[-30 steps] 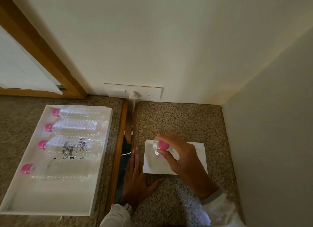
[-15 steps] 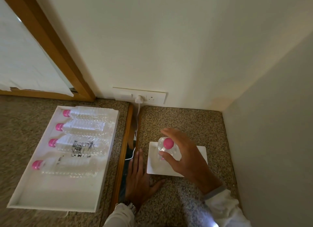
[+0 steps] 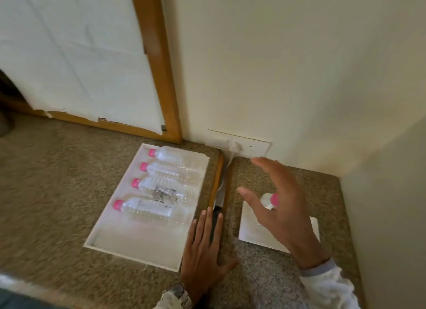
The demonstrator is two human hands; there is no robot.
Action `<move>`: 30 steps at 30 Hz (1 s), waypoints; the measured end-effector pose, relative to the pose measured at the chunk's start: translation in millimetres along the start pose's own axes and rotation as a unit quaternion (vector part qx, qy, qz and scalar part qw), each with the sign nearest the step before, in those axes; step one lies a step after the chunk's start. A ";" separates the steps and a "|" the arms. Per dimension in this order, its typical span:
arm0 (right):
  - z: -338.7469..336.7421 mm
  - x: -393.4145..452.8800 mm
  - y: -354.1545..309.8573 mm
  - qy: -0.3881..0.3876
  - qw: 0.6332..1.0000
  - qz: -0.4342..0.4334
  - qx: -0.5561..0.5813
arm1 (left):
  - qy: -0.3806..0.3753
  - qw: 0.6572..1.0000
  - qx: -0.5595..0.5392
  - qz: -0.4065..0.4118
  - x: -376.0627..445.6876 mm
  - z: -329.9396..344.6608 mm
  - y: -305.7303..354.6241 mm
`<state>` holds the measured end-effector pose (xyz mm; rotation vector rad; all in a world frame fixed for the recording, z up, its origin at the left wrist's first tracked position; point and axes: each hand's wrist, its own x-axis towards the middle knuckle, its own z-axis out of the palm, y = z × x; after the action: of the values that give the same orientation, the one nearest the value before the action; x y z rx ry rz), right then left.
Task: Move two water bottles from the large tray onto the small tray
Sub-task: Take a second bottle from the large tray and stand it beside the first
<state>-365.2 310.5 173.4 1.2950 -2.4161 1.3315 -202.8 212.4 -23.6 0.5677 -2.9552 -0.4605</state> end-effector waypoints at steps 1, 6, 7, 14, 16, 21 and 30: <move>8.9 1.5 -7.2 -0.007 1.000 -0.005 0.006 | 0.006 1.000 0.002 -0.003 -3.6 -6.3 -4.9; 64.7 7.2 -38.9 -0.077 0.997 -0.002 0.029 | 0.052 0.998 0.002 -0.034 -26.8 -38.1 -42.0; 78.6 8.0 -45.8 -0.096 0.995 -0.005 0.028 | 0.066 0.997 0.000 -0.044 -33.7 -44.2 -53.9; 193.4 16.2 -84.5 -0.291 0.957 -0.015 -0.005 | 0.111 0.982 0.046 -0.149 -83.0 -77.9 -152.5; 229.7 16.4 -94.7 -0.334 0.940 -0.030 -0.057 | 0.103 0.976 0.067 -0.178 -97.2 -82.6 -181.5; 299.8 12.8 -108.4 -0.385 0.889 -0.084 -0.233 | 0.067 0.971 0.089 -0.211 -120.5 -83.9 -228.4; 317.9 -6.3 -120.9 -0.341 0.914 -0.075 -0.206 | 0.036 0.973 0.044 -0.222 -124.3 -74.3 -242.3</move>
<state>-180.8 50.8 54.0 1.9791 -2.6936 0.2967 7.4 24.3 -33.1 1.2391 -2.7782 -0.3314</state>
